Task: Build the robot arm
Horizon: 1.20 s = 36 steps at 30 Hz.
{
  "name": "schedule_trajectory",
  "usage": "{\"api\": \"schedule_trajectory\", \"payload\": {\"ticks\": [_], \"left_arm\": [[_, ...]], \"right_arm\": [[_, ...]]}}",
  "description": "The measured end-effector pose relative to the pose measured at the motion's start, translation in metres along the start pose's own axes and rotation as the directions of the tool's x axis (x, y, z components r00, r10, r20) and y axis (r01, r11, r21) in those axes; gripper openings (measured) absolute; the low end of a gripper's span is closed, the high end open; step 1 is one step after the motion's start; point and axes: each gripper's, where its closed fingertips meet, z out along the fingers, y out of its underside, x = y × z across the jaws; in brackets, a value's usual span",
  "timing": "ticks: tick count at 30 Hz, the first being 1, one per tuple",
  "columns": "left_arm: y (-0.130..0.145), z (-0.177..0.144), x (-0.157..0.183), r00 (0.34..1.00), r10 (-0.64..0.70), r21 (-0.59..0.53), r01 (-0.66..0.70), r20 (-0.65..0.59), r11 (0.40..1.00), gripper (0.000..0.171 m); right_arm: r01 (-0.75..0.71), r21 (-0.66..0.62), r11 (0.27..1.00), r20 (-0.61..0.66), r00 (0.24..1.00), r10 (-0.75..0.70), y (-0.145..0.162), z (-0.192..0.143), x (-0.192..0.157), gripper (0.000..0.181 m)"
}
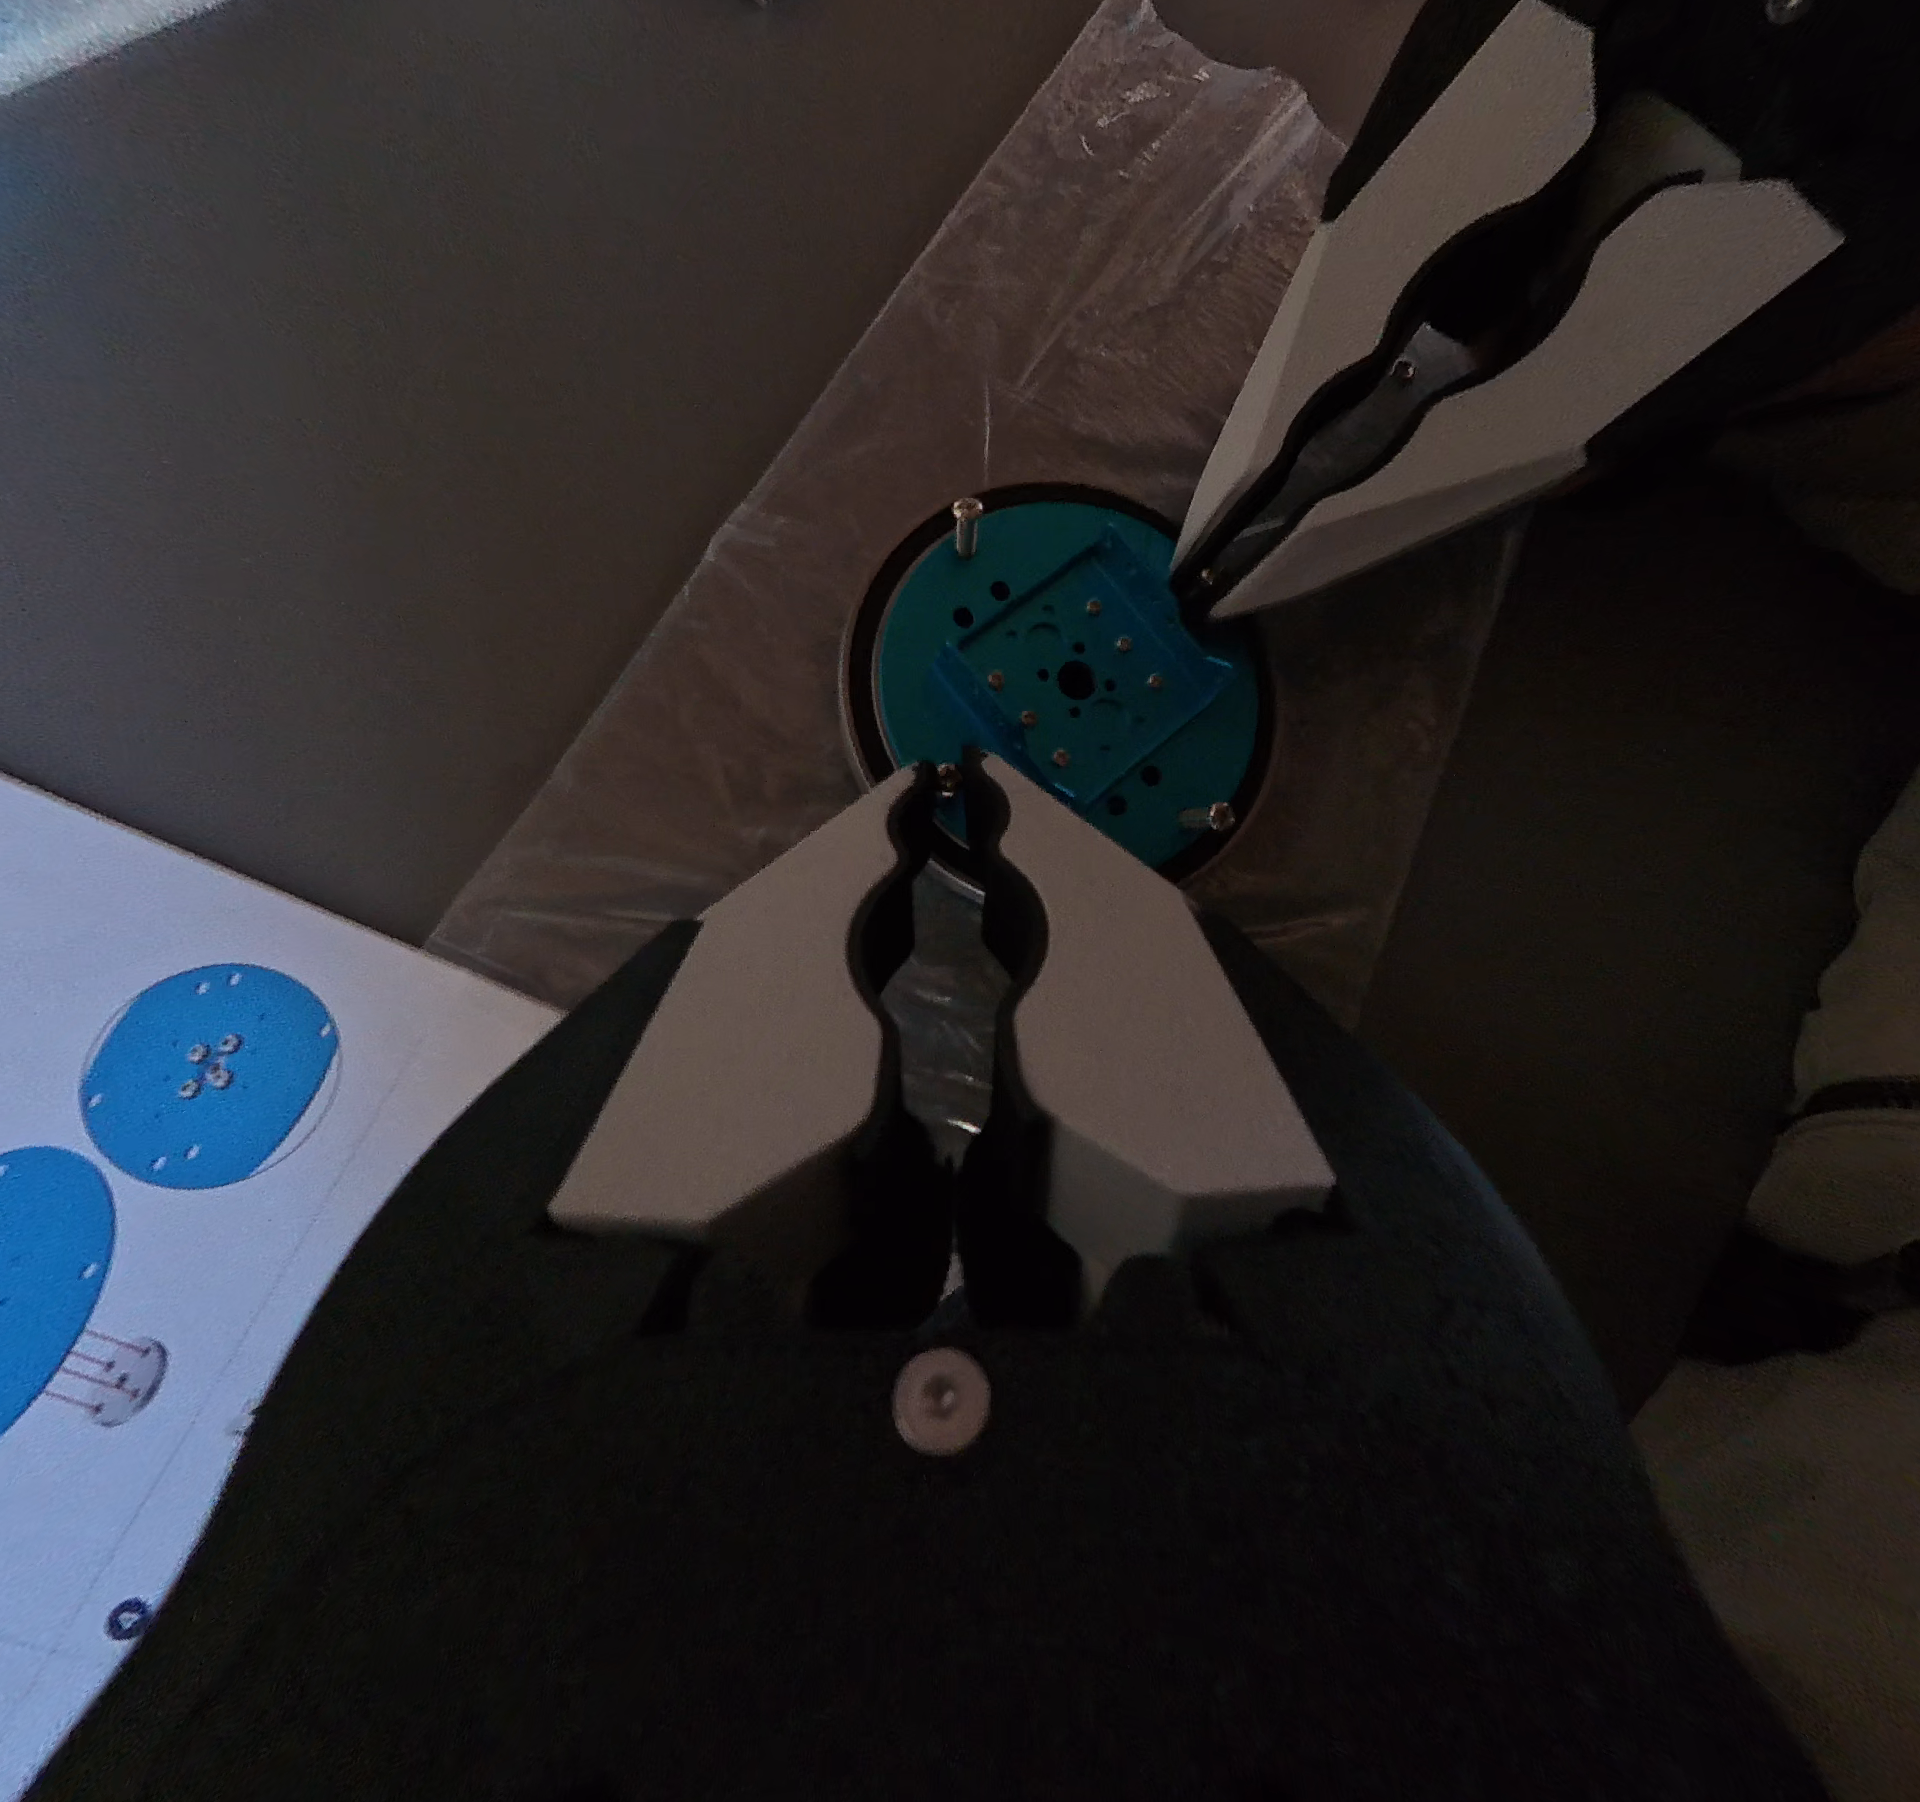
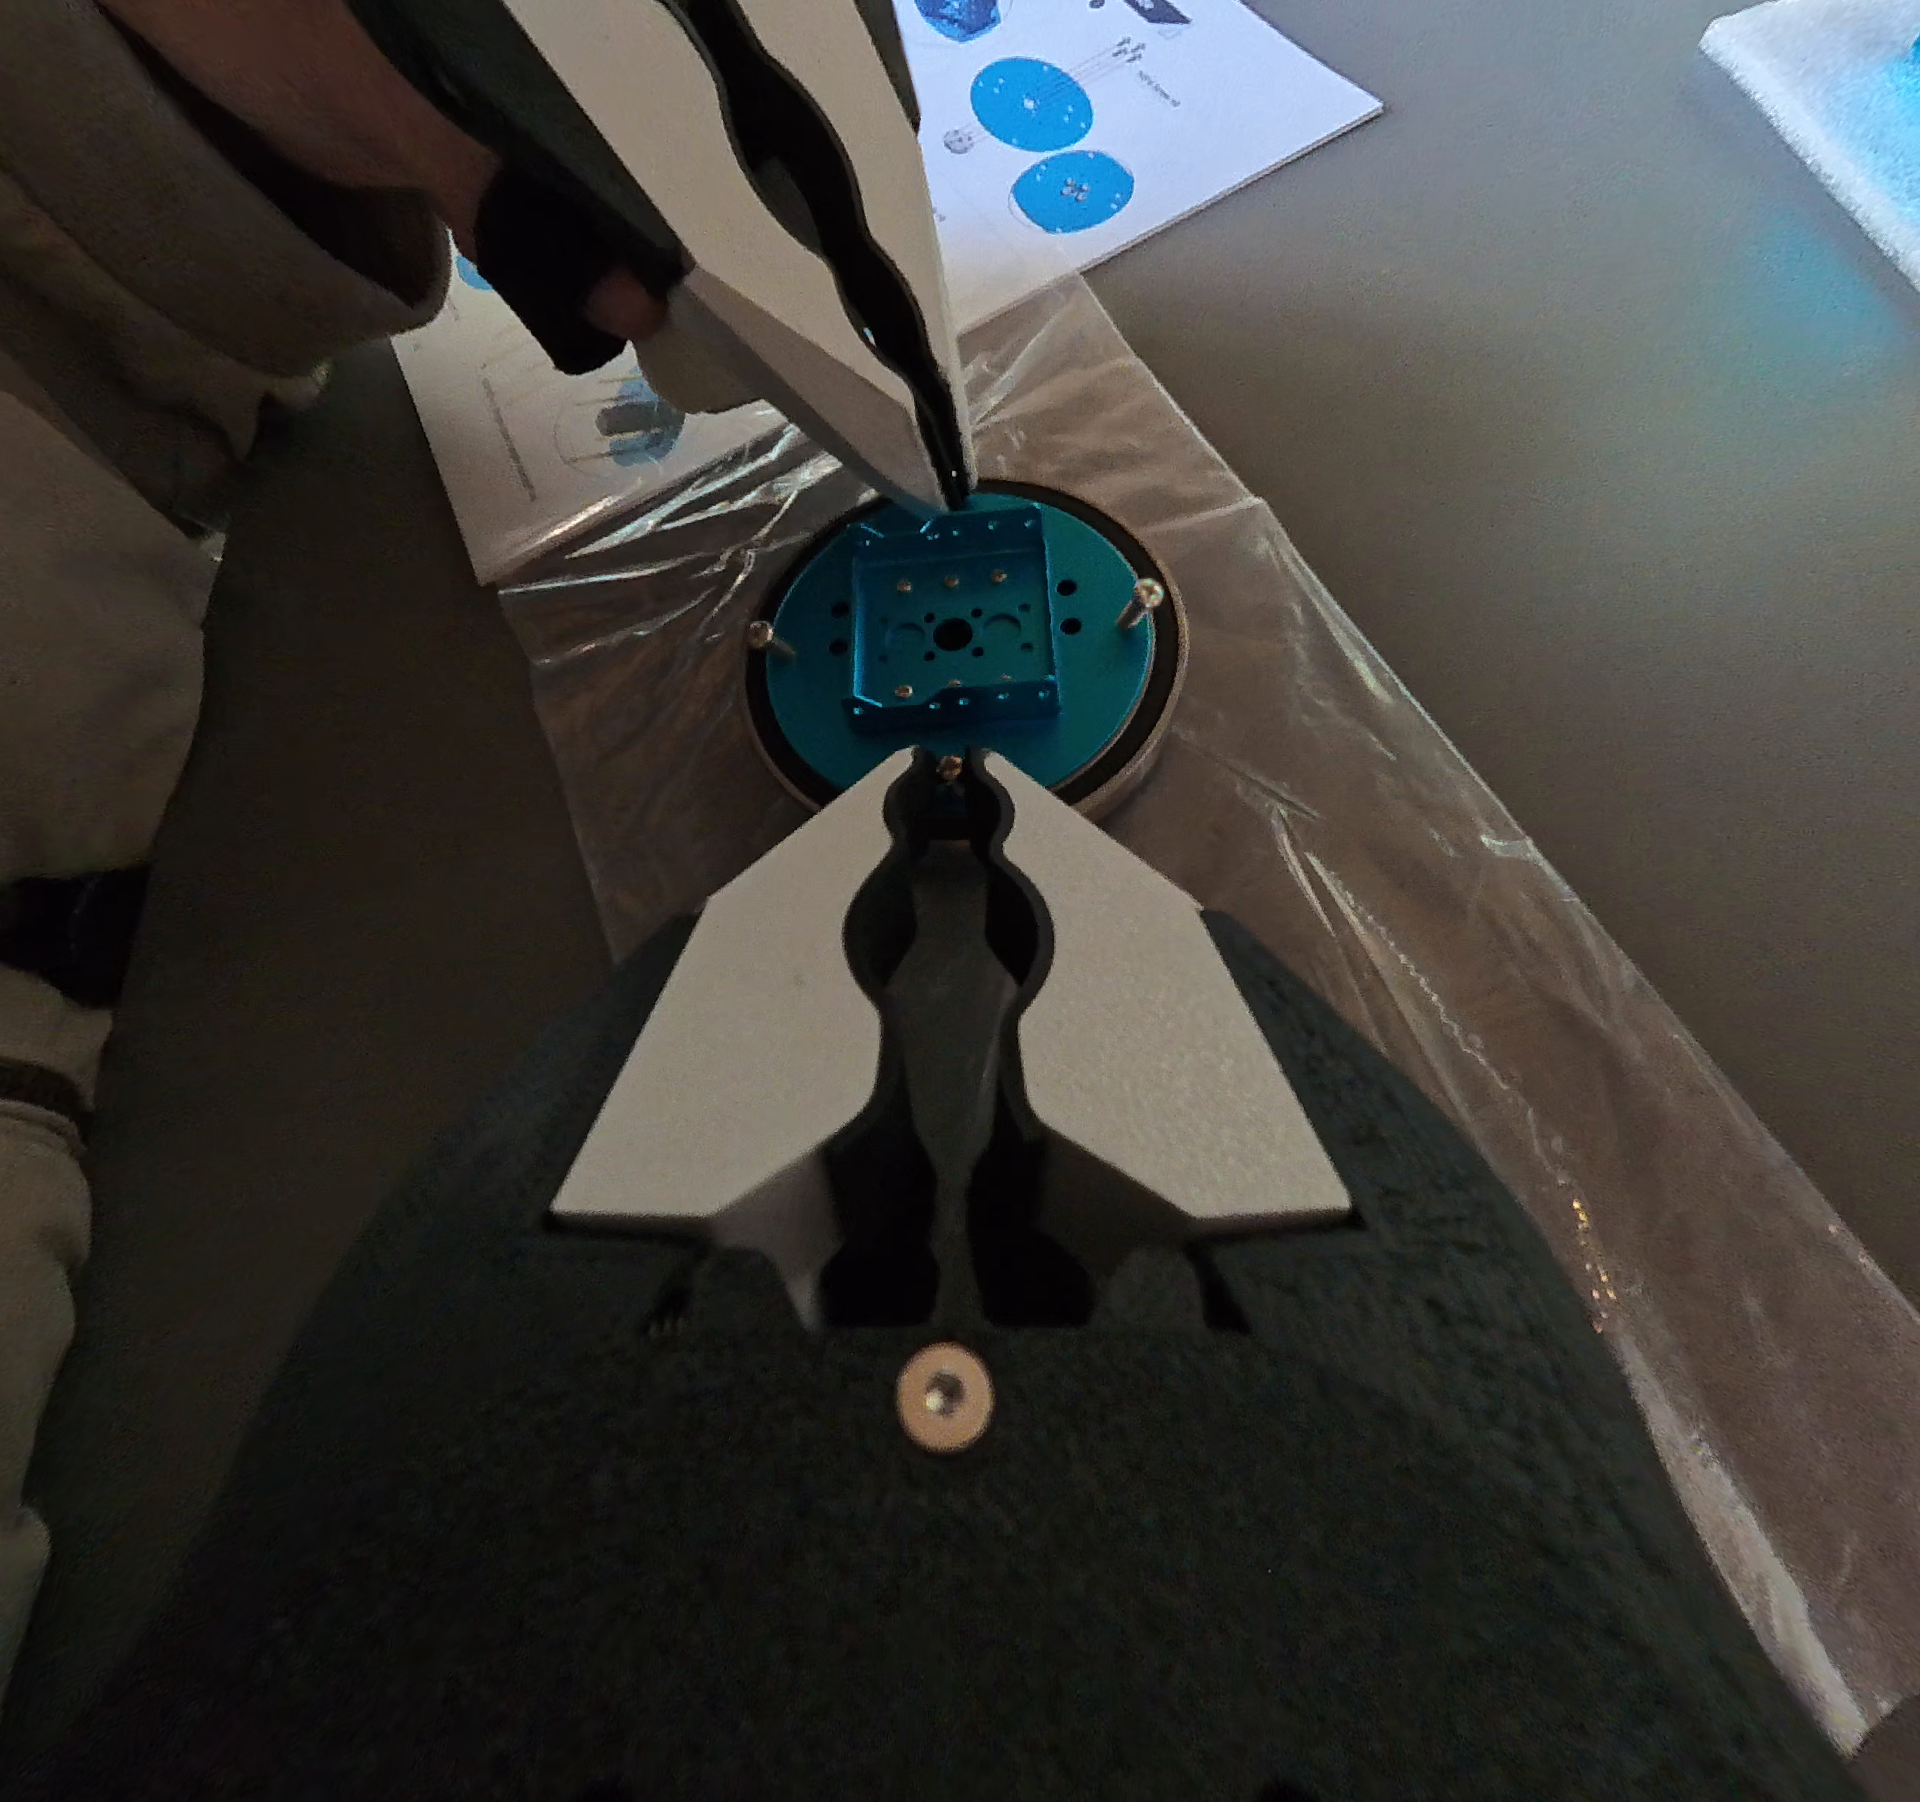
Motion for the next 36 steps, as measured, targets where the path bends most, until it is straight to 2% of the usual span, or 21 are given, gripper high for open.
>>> {"api": "schedule_trajectory", "payload": {"ticks": [7,10,11,14,18,25,31,36], "left_arm": [[0.000,0.000,-0.001,1.000,-0.021,0.010,0.021,0.007,1.000,0.006],[-0.001,-0.001,-0.001,1.000,-0.029,0.016,0.029,0.005,0.999,0.006],[-0.001,-0.001,-0.002,0.999,-0.032,0.016,0.032,0.004,0.999,0.006],[0.000,-0.001,-0.002,0.999,-0.042,0.020,0.042,-0.001,0.999,0.006],[-0.001,-0.001,0.000,0.997,-0.069,0.043,0.070,-0.020,0.997,0.006],[-0.004,-0.005,0.001,0.990,-0.127,0.078,0.131,-0.056,0.988,0.021],[-0.006,-0.010,-0.009,0.976,-0.209,0.118,0.216,-0.067,0.969,0.021],[-0.015,-0.011,-0.010,0.975,-0.208,0.149,0.218,-0.077,0.965,0.021]], "right_arm": [[-0.033,0.066,0.997,0.055,0.998,0.029,-0.007,-0.009,0.000,0.032],[0.007,0.112,0.994,0.021,1.000,-0.010,-0.013,-0.009,0.004,0.061],[0.027,0.101,0.995,0.002,1.000,-0.027,-0.012,-0.007,0.006,0.070],[0.067,0.048,0.997,-0.029,0.997,-0.065,-0.006,0.002,0.007,0.076],[0.101,0.000,0.995,-0.047,0.994,-0.100,-0.002,0.010,0.004,0.083],[0.097,-0.028,0.995,-0.041,0.994,-0.098,0.001,0.014,0.002,0.085],[0.085,-0.026,0.996,-0.033,0.996,-0.085,0.001,0.013,0.002,0.082],[0.090,-0.029,0.996,-0.038,0.995,-0.091,0.001,0.013,0.003,0.081]]}}
